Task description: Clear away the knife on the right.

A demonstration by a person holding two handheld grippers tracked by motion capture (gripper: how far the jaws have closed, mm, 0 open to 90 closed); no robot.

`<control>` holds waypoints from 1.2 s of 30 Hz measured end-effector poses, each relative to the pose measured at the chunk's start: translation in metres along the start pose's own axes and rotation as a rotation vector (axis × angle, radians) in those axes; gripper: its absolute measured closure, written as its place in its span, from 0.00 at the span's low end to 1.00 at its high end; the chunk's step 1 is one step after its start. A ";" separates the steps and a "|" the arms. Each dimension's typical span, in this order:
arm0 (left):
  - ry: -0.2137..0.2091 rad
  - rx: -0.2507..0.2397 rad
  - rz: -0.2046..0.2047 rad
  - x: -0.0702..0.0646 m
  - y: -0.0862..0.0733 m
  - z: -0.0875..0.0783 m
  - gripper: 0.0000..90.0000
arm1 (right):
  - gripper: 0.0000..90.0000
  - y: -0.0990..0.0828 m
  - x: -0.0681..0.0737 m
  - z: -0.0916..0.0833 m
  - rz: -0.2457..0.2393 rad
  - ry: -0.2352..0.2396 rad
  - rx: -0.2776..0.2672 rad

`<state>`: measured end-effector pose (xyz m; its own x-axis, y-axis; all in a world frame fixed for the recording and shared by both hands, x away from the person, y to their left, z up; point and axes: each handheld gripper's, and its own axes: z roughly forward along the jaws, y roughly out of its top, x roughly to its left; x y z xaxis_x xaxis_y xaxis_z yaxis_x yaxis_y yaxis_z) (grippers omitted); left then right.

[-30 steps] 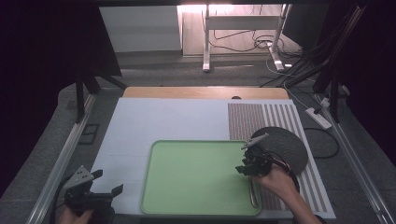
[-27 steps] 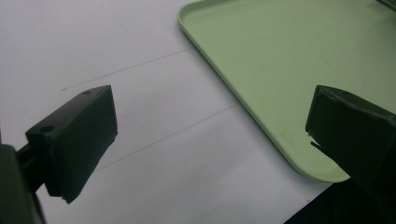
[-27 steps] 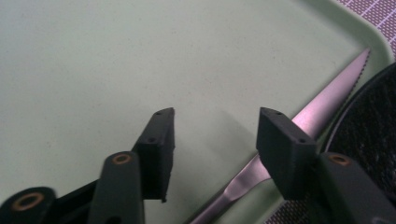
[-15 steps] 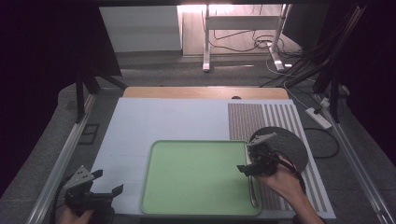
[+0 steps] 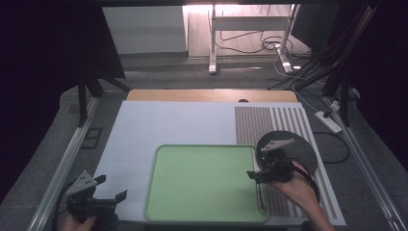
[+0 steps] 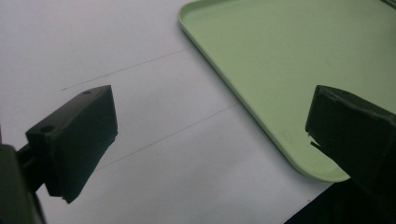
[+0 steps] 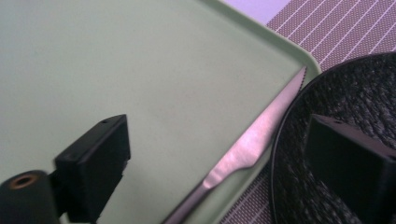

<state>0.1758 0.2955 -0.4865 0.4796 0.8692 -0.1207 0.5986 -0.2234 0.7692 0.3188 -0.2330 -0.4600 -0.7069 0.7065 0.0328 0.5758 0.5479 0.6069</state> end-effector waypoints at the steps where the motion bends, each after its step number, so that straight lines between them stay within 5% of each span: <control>1: 0.000 0.000 0.000 0.000 0.000 0.000 0.03 | 0.08 -0.002 0.000 0.000 -0.003 -0.012 -0.004; 36: 0.001 0.006 0.006 -0.001 0.000 0.000 0.03 | 0.00 -0.045 -0.011 -0.014 0.052 -0.117 -0.003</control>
<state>0.1758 0.2947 -0.4866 0.4829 0.8680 -0.1155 0.5996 -0.2316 0.7661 0.2948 -0.2712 -0.4764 -0.6228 0.7819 -0.0286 0.6093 0.5076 0.6092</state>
